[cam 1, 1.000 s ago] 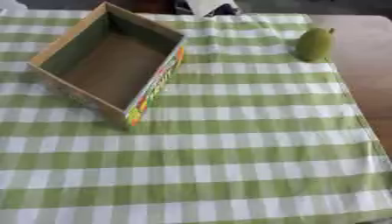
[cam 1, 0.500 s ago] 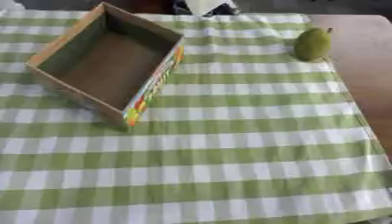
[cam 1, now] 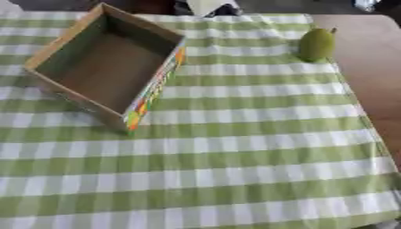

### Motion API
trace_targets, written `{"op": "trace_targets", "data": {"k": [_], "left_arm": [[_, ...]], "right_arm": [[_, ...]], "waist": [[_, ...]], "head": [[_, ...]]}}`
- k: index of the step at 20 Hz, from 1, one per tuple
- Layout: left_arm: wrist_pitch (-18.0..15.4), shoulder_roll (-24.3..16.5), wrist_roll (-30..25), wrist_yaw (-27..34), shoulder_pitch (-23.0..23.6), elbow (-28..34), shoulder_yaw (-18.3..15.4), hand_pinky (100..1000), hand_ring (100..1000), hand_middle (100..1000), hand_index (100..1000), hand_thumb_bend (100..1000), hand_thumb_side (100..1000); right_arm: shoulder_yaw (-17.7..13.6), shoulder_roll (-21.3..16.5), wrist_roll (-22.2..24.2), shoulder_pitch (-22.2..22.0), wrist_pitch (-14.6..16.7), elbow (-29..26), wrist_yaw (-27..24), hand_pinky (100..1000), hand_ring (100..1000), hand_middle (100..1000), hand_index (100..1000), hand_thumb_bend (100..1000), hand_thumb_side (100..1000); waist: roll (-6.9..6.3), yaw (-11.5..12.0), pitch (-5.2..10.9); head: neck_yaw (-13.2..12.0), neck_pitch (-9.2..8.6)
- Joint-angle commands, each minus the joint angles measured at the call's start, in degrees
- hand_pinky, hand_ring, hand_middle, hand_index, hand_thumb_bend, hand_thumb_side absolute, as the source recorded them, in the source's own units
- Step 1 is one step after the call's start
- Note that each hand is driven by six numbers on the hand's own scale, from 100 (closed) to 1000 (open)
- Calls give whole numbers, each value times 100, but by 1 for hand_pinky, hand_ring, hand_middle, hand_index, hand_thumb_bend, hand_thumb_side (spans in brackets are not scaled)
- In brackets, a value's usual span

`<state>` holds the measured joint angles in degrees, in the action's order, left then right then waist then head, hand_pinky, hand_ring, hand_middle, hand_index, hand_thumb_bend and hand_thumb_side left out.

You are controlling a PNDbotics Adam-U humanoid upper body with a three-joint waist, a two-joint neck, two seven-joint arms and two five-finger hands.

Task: Pick up objects on the table and place them in the box.

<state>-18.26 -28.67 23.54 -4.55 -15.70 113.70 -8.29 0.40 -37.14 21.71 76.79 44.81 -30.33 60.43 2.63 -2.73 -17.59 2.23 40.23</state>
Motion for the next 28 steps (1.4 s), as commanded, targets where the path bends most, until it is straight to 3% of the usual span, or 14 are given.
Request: {"op": "trace_targets", "data": {"k": [1, 8, 21, 28], "left_arm": [[-7, -131, -38, 15, -73, 89, 1, 659, 667, 611, 736, 100, 625], [-2, -113, -57, 30, -83, 89, 7, 659, 667, 611, 736, 100, 625], [9, -103, -76, 42, -118, 89, 19, 658, 666, 610, 735, 100, 623], [-1, -96, -107, 43, -157, 89, 35, 658, 667, 611, 735, 100, 622]], "right_arm": [[26, 30, 737, 206, 716, 92, 162, 940, 1000, 980, 972, 100, 553], [81, 241, 704, 230, 716, 382, 408, 949, 1000, 983, 979, 100, 579], [5, 220, 811, 56, 716, 822, 519, 963, 1000, 1000, 996, 119, 451], [-159, 189, 577, -6, 626, 924, 812, 964, 1000, 1000, 1000, 163, 405]], "waist": [[-8, 16, 112], [-7, 65, 94], [-21, 111, 48], [-31, 176, -33]], "head": [[51, -53], [122, -101], [146, -132], [173, -208]]}}
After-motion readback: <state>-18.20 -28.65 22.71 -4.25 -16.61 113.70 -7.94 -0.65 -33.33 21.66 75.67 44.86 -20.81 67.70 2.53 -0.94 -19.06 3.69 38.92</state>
